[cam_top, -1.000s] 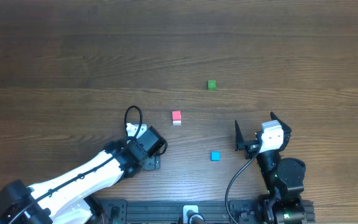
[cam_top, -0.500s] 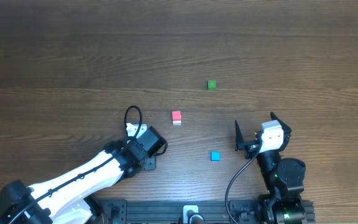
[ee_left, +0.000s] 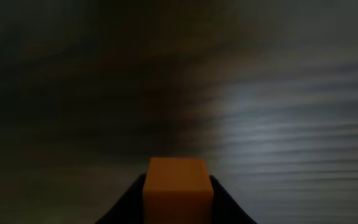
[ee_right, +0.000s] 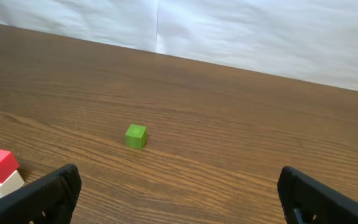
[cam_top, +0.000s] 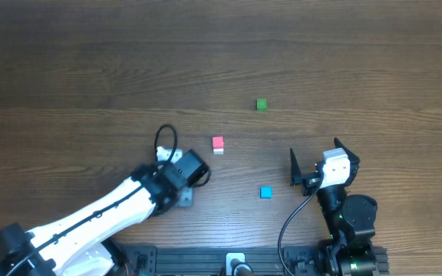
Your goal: Stack Cubes
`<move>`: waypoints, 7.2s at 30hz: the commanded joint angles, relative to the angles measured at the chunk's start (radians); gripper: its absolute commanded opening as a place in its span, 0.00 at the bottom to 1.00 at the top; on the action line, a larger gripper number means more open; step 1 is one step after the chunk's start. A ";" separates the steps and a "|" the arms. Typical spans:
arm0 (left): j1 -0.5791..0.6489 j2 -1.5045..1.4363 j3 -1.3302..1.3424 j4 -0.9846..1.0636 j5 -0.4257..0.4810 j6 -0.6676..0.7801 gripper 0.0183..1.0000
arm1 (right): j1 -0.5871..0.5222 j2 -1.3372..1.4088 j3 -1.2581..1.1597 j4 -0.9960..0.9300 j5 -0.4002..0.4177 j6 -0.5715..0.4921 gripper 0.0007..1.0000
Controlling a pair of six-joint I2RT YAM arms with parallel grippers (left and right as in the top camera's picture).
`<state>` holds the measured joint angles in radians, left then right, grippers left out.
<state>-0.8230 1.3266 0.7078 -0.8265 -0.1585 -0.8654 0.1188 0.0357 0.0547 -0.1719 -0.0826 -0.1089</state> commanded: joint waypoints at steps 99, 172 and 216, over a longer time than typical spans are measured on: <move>0.042 0.453 0.693 -0.066 -0.032 -0.011 1.00 | 0.005 -0.005 0.001 -0.013 0.005 -0.001 0.99; 0.801 -1.324 -0.702 0.768 0.360 0.753 1.00 | 0.005 -0.005 0.001 -0.013 0.005 -0.001 0.99; 0.801 -1.324 -0.702 0.768 0.360 0.753 1.00 | 0.014 0.951 0.736 -0.214 -0.198 0.232 0.99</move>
<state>-0.0257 0.0090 0.0109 -0.0574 0.1925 -0.1299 0.1272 0.8352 0.6464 -0.3206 -0.2584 0.0517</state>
